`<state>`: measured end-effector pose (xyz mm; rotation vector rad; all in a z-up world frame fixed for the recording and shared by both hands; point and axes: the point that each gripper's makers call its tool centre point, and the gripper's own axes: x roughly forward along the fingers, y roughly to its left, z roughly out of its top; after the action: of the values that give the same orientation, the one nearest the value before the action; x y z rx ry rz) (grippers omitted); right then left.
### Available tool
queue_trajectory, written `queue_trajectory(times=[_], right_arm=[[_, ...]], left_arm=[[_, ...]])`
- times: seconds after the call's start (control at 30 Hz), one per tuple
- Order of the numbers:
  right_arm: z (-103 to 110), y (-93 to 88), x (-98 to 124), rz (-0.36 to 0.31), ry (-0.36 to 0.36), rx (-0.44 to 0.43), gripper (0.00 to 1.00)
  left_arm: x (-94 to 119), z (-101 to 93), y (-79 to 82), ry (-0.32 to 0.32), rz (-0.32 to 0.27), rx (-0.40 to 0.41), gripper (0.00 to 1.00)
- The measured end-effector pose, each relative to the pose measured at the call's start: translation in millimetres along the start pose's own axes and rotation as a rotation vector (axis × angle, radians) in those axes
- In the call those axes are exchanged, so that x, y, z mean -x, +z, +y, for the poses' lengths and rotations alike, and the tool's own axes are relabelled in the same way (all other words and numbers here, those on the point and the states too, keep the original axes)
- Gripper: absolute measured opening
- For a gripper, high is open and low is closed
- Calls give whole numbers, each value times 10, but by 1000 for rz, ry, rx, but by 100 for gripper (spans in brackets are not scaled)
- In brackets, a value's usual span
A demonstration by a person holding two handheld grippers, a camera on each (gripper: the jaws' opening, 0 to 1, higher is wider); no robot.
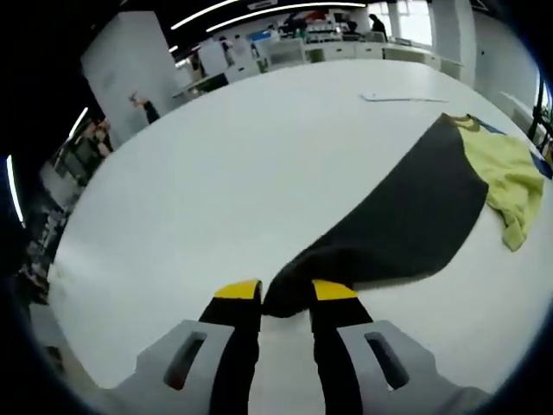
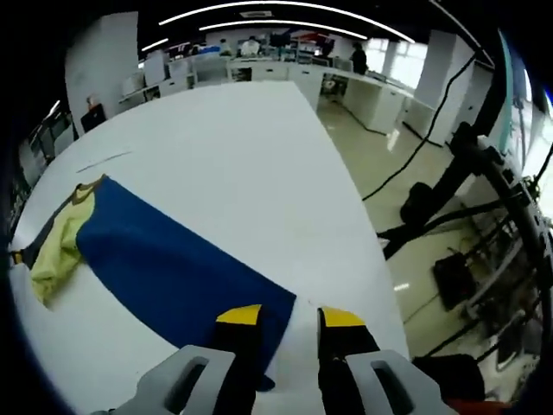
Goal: Fold the garment on the visible template until the final outline fits inside the template.
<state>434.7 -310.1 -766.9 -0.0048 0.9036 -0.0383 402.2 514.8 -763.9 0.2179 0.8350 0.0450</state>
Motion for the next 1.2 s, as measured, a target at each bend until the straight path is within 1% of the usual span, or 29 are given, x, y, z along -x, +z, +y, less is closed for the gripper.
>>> queue_trajectory(times=[0.03, 0.13, 0.17, 0.23, 0.3, 0.33, 0.4, 0.43, 0.53, 0.6, 0.63, 0.7, 0.77, 0.8, 0.87, 0.97, 1.0, 1.07, 1.1, 1.2], right_arm=[[75, 30, 26, -19, 29, -3, 29], [301, 75, 102, -55, 102, 12, 46], [357, 81, 122, -60, 119, 20, 49], [529, 94, 177, -75, 174, 50, 55], [618, 95, 215, -82, 193, 59, 62], [681, 104, 241, -92, 208, 70, 68], [837, 137, 301, -120, 261, 104, 73], [867, 141, 315, -124, 270, 111, 76], [1086, 189, 426, -168, 329, 166, 84], [1216, 197, 483, -182, 370, 182, 88], [1261, 194, 504, -183, 383, 188, 91], [1368, 186, 551, -190, 416, 210, 93], [1433, 176, 577, -191, 433, 220, 96], [1494, 171, 604, -197, 454, 234, 97], [1556, 158, 633, -199, 471, 245, 99], [1652, 124, 673, -204, 496, 268, 99], [1694, 111, 688, -208, 509, 281, 99], [1766, 92, 720, -213, 527, 298, 99], [1794, 88, 734, -216, 535, 303, 99], [1884, 72, 770, -231, 562, 318, 99]], left_arm=[[11, -5, 5, -2, -5, 3, 28], [56, -62, 32, -17, -26, 9, 38], [70, -90, 42, -26, -33, 11, 40], [97, -154, 66, -41, -54, 10, 47], [120, -211, 60, -52, -58, -2, 50], [129, -232, 51, -58, -56, -10, 52], [169, -288, 55, -68, -68, -20, 56], [185, -328, 72, -82, -84, -19, 58], [251, -422, 109, -105, -112, -15, 62], [279, -477, 133, -117, -128, -23, 66], [288, -531, 140, -139, -130, -15, 67], [314, -618, 146, -164, -125, -21, 70], [340, -697, 175, -181, -138, -40, 72], [351, -727, 185, -189, -141, -41, 74], [384, -805, 225, -205, -159, -39, 75], [426, -941, 268, -238, -181, -45, 77], [446, -1018, 291, -259, -194, -56, 79], [476, -1138, 296, -295, -197, -56, 81], [500, -1242, 295, -329, -198, -63, 83], [565, -1434, 278, -373, -202, -94, 85]])
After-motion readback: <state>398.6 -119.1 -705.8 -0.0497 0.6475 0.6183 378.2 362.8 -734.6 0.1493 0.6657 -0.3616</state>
